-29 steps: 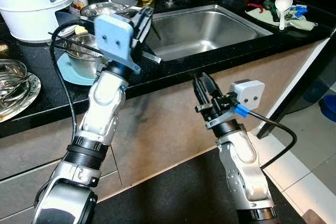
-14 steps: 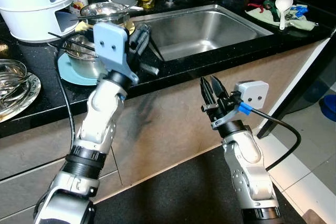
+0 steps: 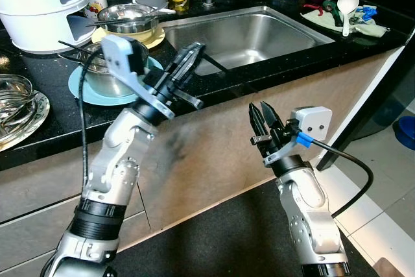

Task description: Kitchen organization

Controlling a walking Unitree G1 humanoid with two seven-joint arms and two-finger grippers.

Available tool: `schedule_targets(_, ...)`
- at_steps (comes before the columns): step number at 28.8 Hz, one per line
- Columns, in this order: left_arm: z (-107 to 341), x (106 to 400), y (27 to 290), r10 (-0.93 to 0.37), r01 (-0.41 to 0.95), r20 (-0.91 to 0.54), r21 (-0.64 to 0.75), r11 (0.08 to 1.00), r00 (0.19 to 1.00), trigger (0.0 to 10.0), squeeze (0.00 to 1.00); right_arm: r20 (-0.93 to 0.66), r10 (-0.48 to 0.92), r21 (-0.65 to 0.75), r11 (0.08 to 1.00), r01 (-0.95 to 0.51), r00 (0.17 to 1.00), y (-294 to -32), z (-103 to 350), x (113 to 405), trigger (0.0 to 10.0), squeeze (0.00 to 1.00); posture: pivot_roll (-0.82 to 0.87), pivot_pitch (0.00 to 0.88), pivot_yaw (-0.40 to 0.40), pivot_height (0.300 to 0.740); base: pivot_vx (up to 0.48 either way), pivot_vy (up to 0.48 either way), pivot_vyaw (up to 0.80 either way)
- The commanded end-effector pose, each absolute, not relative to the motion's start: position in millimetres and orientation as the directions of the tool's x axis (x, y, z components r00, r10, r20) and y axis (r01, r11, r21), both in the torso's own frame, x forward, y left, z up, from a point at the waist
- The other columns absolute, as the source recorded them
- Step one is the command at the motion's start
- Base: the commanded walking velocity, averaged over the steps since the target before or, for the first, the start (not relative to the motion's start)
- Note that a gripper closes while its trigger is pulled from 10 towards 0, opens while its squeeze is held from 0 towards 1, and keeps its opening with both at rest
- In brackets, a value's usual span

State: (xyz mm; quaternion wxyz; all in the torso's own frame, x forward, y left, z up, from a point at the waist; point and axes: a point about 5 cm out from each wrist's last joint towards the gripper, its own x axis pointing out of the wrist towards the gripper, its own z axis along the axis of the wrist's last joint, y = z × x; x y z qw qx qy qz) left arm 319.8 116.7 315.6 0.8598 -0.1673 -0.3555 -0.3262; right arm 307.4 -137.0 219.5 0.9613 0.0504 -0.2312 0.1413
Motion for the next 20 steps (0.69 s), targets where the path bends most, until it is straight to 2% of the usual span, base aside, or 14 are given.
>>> schedule_targets(1, 314, 321, 119, -0.444, 0.679, 0.714, -0.059, 0.732, 0.541, 10.0, 0.0, 0.494, 0.249, 0.029, 0.953, -0.302, 0.833, -139, 224, 303, 10.0, 0.0, -0.09, 0.18, 0.013, 0.74, 0.0, 0.0, 0.0)
schedule_targets(2, 316, 323, 126, -0.432, 0.659, 0.716, -0.052, 0.75, 0.548, 10.0, 0.0, 0.521, 0.281, -0.028, 0.949, -0.313, 0.806, -139, 232, 301, 10.0, 0.31, -0.1, 0.182, 0.015, 0.74, 0.0, 0.0, 0.0)
schedule_targets(3, 320, 325, 133, -0.426, 0.647, 0.718, -0.044, 0.762, 0.55, 10.0, 0.0, 0.551, 0.311, -0.084, 0.944, -0.32, 0.774, -137, 243, 299, 10.0, 1.0, -0.1, 0.183, 0.017, 0.74, 0.0, 0.0, 0.0)
schedule_targets(5, 320, 325, 133, -0.426, 0.647, 0.718, -0.044, 0.762, 0.55, 10.0, 0.0, 0.551, 0.311, -0.084, 0.944, -0.32, 0.774, -137, 243, 299, 10.0, 1.0, -0.1, 0.183, 0.017, 0.74, 0.0, 0.0, 0.0)
schedule_targets(6, 328, 327, 145, -0.428, 0.636, 0.718, -0.027, 0.771, 0.549, 10.0, 0.0, 0.546, 0.438, -0.28, 0.899, -0.337, 0.714, -127, 259, 299, 10.0, 1.0, -0.1, 0.185, 0.02, 0.74, 0.0, 0.0, 0.0)
schedule_targets(7, 328, 327, 145, -0.428, 0.636, 0.718, -0.027, 0.771, 0.549, 10.0, 0.0, 0.546, 0.438, -0.28, 0.899, -0.337, 0.714, -127, 259, 299, 10.0, 1.0, -0.1, 0.185, 0.02, 0.74, 0.0, 0.0, 0.0)
schedule_targets(8, 331, 328, 150, -0.437, 0.64, 0.713, -0.021, 0.768, 0.548, 10.0, 0.0, 0.498, 0.524, -0.42, 0.843, -0.336, 0.691, -116, 263, 302, 10.0, 1.0, -0.1, 0.186, 0.022, 0.74, 0.0, 0.0, 0.0)
schedule_targets(9, 332, 328, 150, -0.44, 0.643, 0.712, -0.021, 0.766, 0.547, 10.0, 0.0, 0.469, 0.56, -0.48, 0.811, -0.336, 0.682, -109, 263, 306, 10.0, 1.0, -0.1, 0.186, 0.022, 0.74, 0.0, 0.0, 0.0)
schedule_targets(10, 332, 328, 150, -0.44, 0.643, 0.712, -0.021, 0.766, 0.547, 10.0, 0.0, 0.469, 0.56, -0.48, 0.811, -0.336, 0.682, -109, 263, 306, 10.0, 1.0, -0.1, 0.186, 0.022, 0.74, 0.0, 0.0, 0.0)
schedule_targets(11, 333, 327, 150, -0.448, 0.653, 0.712, -0.019, 0.757, 0.54, 10.0, 0.0, 0.425, 0.614, -0.559, 0.756, -0.34, 0.666, -97, 262, 312, 10.0, 1.0, -0.1, 0.186, 0.022, 0.74, 0.0, 0.0, 0.0)
schedule_targets(18, 335, 327, 145, -0.463, 0.675, 0.715, -0.017, 0.738, 0.524, 10.0, 0.0, 0.384, 0.649, -0.646, 0.697, -0.311, 0.657, -78, 264, 329, 10.0, 1.0, -0.1, 0.196, 0.022, 0.74, 0.0, 0.0, 0.0)
schedule_targets(19, 336, 327, 145, -0.467, 0.679, 0.714, -0.016, 0.734, 0.522, 10.0, 0.0, 0.39, 0.647, -0.658, 0.694, -0.294, 0.655, -76, 267, 332, 10.0, 0.0, -0.1, 0.197, 0.022, 0.74, 0.0, 0.0, 0.0)
schedule_targets(20, 336, 327, 145, -0.472, 0.683, 0.712, -0.014, 0.73, 0.52, 10.0, 0.0, 0.398, 0.644, -0.668, 0.691, -0.275, 0.653, -74, 270, 335, 10.0, 0.0, -0.1, 0.196, 0.021, 0.74, 0.0, 0.0, 0.0)
